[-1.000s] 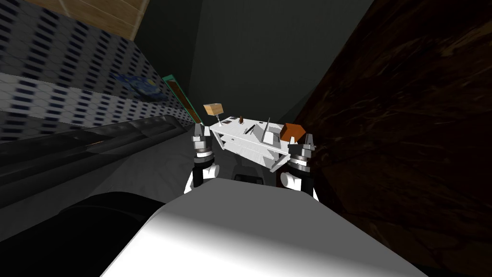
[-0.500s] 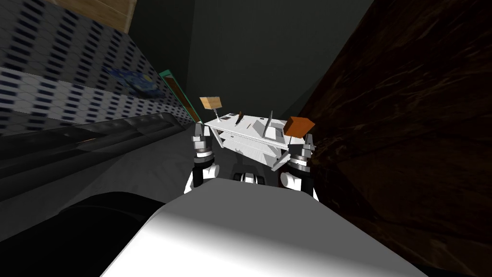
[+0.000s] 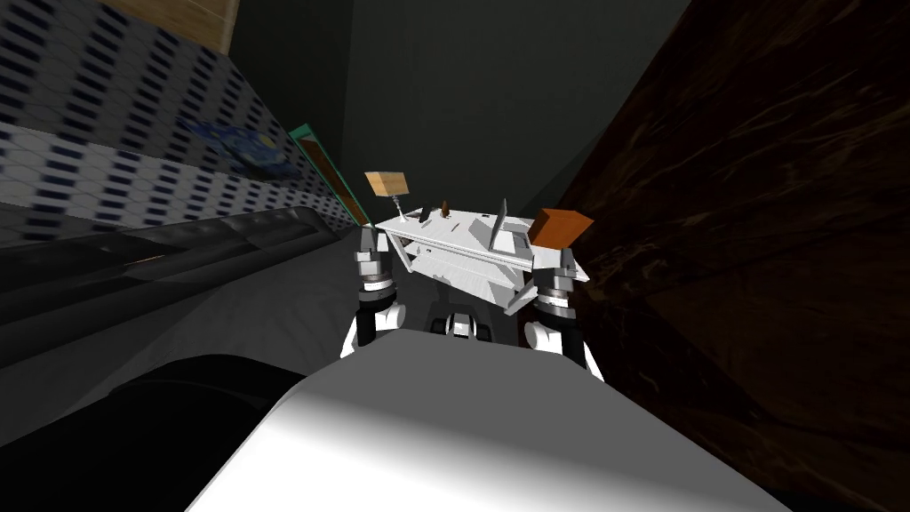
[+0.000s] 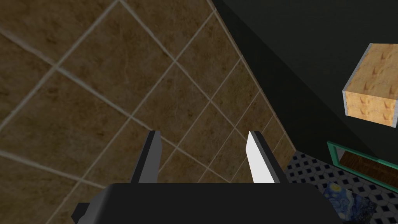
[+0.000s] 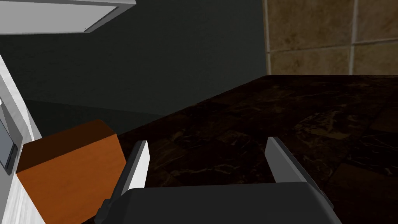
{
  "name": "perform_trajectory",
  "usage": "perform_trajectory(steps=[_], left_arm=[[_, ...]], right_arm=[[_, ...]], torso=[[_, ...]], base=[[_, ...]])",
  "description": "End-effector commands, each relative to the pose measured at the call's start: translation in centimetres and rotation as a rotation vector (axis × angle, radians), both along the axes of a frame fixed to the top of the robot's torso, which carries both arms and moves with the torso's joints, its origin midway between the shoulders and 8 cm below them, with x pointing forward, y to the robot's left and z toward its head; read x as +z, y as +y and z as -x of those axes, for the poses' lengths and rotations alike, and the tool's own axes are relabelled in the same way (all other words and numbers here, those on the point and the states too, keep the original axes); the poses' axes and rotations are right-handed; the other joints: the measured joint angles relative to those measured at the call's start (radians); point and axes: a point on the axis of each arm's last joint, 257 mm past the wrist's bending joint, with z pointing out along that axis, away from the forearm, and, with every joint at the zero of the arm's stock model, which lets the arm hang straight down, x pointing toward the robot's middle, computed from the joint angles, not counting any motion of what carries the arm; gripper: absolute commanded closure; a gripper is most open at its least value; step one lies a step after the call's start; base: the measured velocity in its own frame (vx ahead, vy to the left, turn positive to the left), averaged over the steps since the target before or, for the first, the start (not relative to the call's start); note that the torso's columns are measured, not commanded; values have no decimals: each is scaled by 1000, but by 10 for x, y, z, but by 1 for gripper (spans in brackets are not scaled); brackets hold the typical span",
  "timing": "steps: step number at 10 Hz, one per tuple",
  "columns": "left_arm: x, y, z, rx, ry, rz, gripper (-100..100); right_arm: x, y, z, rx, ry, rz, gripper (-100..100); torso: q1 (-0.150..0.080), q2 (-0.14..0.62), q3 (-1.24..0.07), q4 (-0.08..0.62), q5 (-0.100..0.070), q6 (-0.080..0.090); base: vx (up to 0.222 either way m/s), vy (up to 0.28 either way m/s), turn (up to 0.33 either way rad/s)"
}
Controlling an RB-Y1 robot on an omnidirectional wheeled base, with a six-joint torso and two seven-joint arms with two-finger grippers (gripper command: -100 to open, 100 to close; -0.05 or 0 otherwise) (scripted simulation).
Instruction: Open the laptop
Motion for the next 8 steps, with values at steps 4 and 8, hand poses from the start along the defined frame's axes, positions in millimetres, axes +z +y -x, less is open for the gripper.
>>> perform_trajectory(steps=[4,8], left_arm=[[0,0,0,0,0,0,0],[0,0,0,0,0,0,0]], right_arm=[[-37,-11,-14,-69,128,336,-100],[-68,-35,-23,-158,225,634,-100]], torso=[[-2,1,0,0,0,0],[-1,3,2,1,0,0]], base=[[63,113,-63],[58,149,-84]])
